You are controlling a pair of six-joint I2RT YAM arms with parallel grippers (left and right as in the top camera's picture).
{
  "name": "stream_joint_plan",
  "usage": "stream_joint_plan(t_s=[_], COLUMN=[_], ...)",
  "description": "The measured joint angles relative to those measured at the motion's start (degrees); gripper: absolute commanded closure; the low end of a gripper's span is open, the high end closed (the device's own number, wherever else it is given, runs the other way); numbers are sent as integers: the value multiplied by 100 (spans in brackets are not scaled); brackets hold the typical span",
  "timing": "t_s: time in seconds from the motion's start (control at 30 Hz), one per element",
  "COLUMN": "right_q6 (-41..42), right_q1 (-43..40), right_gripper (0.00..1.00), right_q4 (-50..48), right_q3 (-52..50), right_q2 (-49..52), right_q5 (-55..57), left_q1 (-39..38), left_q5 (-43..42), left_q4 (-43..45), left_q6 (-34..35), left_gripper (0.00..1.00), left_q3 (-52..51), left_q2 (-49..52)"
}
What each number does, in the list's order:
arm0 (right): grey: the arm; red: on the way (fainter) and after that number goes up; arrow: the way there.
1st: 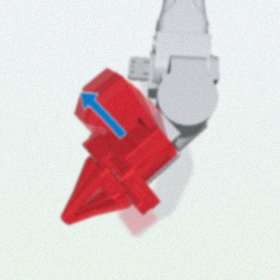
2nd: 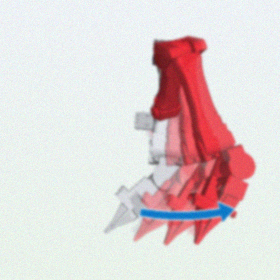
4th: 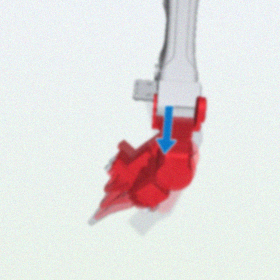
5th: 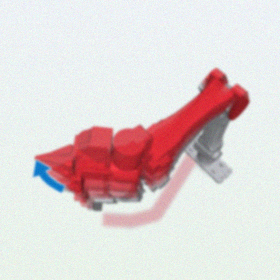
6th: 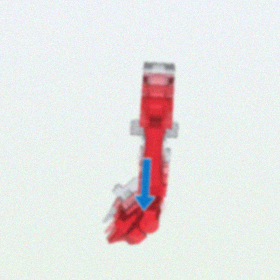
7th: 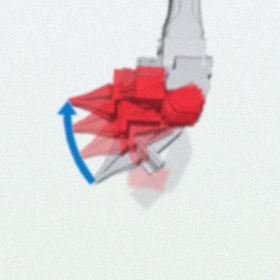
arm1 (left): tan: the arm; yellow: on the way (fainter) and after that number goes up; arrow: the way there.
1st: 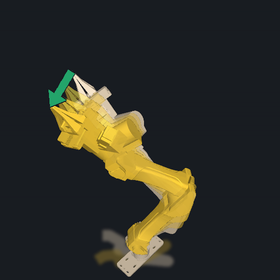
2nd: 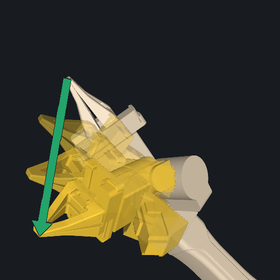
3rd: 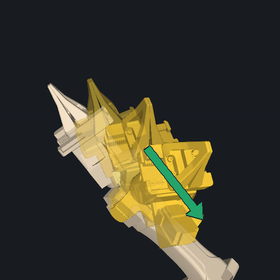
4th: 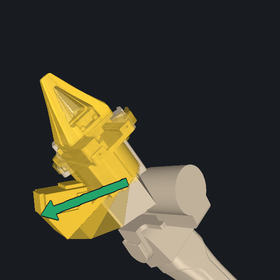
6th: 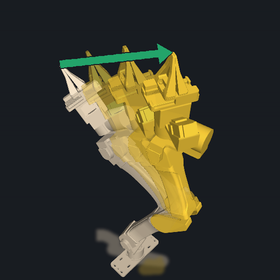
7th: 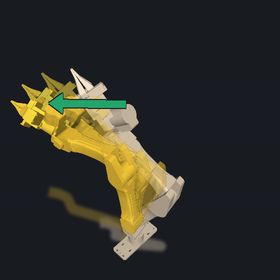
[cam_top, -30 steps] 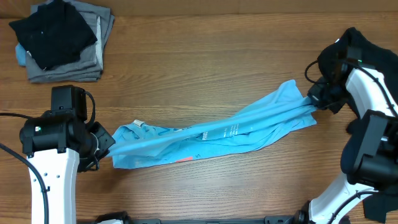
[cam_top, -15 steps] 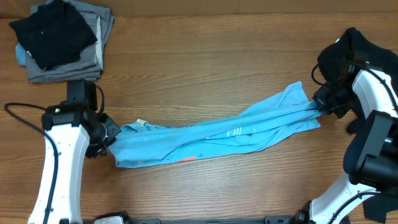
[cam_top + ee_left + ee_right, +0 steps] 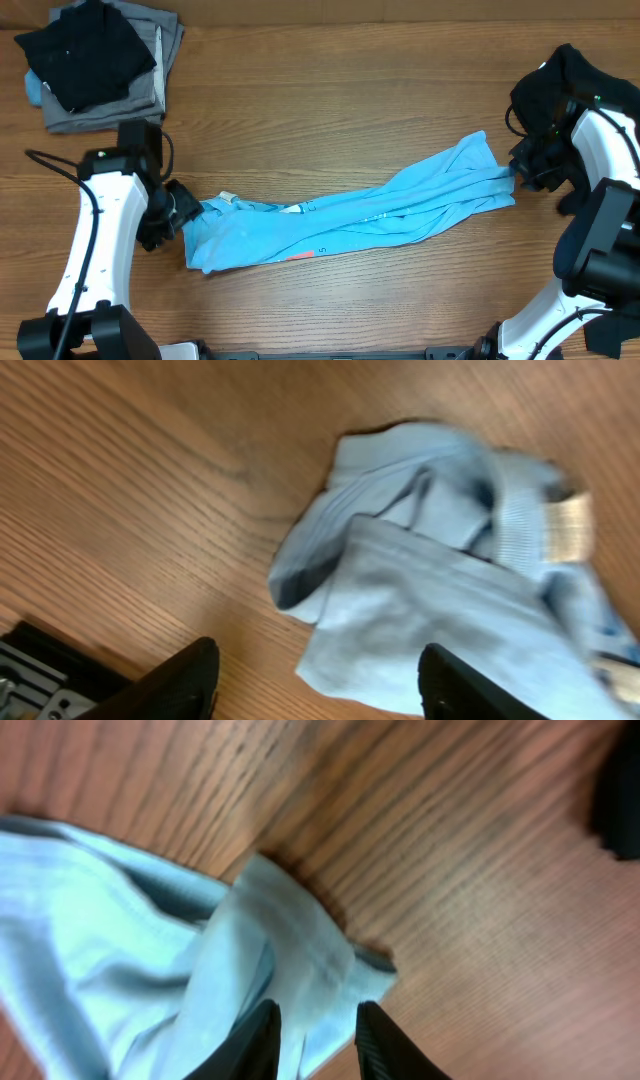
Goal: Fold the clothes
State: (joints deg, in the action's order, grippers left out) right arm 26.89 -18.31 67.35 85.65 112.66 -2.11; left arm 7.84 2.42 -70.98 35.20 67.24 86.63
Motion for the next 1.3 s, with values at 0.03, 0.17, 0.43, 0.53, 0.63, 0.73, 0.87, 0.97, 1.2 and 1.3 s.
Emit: stream_joint_plan(t_s=[0.03, 0.17, 0.43, 0.53, 0.63, 0.73, 0.87, 0.97, 1.2, 1.3], right_q6=[-15, -411, -992, -1019, -1049, -999, -953, -927, -828, -754], right_q1=[0, 24, 667, 992, 1241, 1311, 1309, 1309, 1309, 1309], right_gripper=[66, 54, 86, 87, 89, 89, 89, 89, 89, 89], right_q4=[96, 238, -96, -332, -573, -793, -935, -1084, -1202, -1204], right_q3=[127, 474, 297, 7, -275, -494, -769, -894, -929, -929], right_q2=[0, -155, -332, -332, -332, -332, -319, -186, 199, 282], right_q5=[-7, -457, -1123, -1209, -1259, -1274, -1270, -1272, -1231, -1202], left_q1=[-13, -299, -1458, -1615, -1650, -1650, -1650, -1650, -1633, -1554], left_q5=[0, -72, -575, -787, -946, -1023, -1145, -1191, -1255, -1342], left_q4=[-57, 33, 409, 527, 549, 544, 549, 638, 1064, 1119], left_q6=[-35, -299, -535, -560, -562, -564, -581, -581, -581, -584], left_gripper=[39, 56, 90, 96, 96, 96, 95, 94, 92, 91], left_q3=[205, 999, 824, 573, 424, 407, 393, 299, 96, 85], left_q2=[0, -4, 164, 551, 1108, 1497, 1755, 1939, 2232, 2253])
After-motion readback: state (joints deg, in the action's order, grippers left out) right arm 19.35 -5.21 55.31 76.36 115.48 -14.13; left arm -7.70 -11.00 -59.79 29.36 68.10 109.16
